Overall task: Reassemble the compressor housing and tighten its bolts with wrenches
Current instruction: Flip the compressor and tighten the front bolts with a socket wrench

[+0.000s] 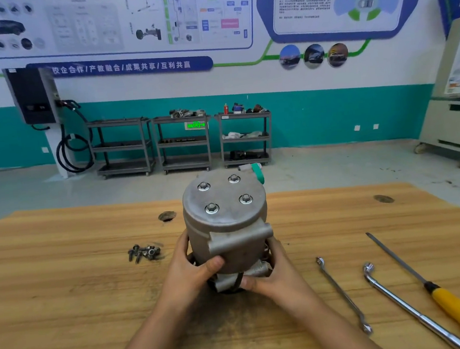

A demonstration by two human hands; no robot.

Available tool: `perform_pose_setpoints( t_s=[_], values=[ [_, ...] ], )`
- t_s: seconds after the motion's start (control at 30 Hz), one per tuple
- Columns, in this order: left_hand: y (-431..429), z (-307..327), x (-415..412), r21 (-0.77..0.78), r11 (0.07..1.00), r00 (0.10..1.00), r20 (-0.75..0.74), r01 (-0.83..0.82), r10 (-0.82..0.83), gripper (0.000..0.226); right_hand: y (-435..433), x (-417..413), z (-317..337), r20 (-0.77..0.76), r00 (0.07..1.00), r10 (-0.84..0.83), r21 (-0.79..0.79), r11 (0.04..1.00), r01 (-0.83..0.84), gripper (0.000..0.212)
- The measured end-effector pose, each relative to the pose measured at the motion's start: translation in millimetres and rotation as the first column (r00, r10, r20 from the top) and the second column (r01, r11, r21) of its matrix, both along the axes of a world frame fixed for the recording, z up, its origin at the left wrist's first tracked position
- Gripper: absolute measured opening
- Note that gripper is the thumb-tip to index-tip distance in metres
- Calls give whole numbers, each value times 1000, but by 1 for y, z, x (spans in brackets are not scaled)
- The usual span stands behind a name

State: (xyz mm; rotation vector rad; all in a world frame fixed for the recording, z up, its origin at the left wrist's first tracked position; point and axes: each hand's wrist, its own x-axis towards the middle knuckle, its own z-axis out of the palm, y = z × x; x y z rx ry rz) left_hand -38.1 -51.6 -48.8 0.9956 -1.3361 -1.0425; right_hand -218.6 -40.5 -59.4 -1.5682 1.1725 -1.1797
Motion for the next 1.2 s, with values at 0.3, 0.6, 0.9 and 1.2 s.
perform_pose_setpoints(
  t_s=[0.3,0.6,0.9,1.2],
  values=[
    [39,19,2,-2,997,970,231,74,-71,128,47,-19,3,-181,982,46,15,999,-44,108],
    [81,19,10,-20,984,954,250,175,-165,136,95,-18,0,-285,959,-2,-110,993,-30,104],
    [98,28,30,-26,940,771,581,339,-262,135,110,-24,0,-423,901,-99,-224,975,2,94],
    [89,3,41,-410,889,503,823,203,265,141,88,-45,8,-694,703,-153,-330,936,-122,109]
  ],
)
